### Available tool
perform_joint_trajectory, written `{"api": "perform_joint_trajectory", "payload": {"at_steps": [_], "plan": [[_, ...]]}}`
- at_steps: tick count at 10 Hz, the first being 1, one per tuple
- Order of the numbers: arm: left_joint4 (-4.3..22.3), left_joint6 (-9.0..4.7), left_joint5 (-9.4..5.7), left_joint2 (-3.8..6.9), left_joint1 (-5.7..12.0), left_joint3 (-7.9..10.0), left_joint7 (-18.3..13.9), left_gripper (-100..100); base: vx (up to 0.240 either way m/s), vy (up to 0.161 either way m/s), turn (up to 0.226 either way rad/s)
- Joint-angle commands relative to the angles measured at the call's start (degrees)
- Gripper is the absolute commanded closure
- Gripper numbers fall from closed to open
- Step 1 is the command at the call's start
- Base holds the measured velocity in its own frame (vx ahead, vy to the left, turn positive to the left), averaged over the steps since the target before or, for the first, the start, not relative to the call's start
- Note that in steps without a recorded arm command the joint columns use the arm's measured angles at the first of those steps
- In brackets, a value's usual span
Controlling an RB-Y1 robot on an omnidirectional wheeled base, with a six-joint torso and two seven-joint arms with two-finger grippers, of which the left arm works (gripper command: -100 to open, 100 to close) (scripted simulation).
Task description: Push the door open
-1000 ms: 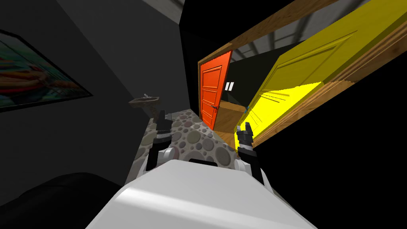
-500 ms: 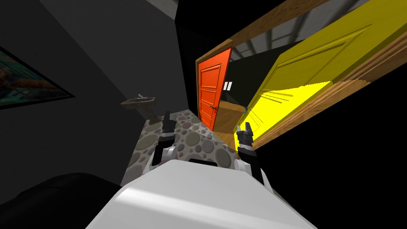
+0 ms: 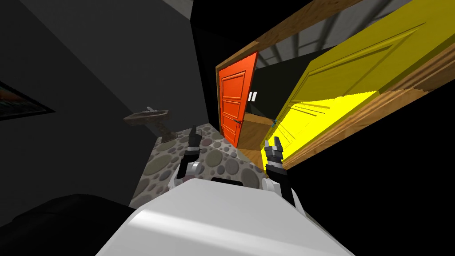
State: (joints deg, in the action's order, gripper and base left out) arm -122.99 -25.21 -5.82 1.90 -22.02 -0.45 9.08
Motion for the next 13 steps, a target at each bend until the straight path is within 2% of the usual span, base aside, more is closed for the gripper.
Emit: {"api": "perform_joint_trajectory", "payload": {"at_steps": [1, 6, 13], "plan": [[2.1, -0.08, -0.44, 0.49, 0.89, -0.73, 0.1, -100, 0.145, 0.052, -0.079], [9.0, 0.20, -1.93, 1.66, 4.98, -2.71, 0.6, -100, 0.114, 0.042, -0.075], [18.1, 0.57, -3.88, 2.58, 10.37, -5.31, 1.2, -100, 0.092, 0.046, -0.073]]}}
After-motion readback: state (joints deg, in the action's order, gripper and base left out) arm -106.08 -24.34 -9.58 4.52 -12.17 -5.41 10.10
